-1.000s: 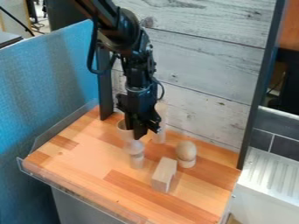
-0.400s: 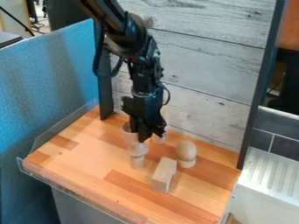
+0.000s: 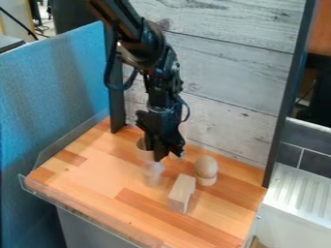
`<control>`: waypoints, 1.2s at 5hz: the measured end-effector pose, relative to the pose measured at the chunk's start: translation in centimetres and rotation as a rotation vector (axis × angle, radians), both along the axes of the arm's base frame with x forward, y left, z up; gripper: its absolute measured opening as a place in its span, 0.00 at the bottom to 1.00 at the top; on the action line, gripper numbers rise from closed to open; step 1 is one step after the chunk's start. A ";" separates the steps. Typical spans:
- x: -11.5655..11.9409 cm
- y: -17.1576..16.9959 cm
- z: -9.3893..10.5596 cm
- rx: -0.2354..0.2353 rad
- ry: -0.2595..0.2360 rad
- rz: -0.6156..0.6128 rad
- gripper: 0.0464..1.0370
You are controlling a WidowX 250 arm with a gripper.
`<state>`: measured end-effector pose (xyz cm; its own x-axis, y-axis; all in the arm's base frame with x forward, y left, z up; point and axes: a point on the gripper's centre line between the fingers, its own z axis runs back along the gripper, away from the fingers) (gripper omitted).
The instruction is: Put the object on the top of cone
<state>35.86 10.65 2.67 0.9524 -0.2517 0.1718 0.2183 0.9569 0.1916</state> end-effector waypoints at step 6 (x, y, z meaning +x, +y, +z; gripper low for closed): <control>0.8 0.5 -0.3 -0.002 -0.007 0.003 0.09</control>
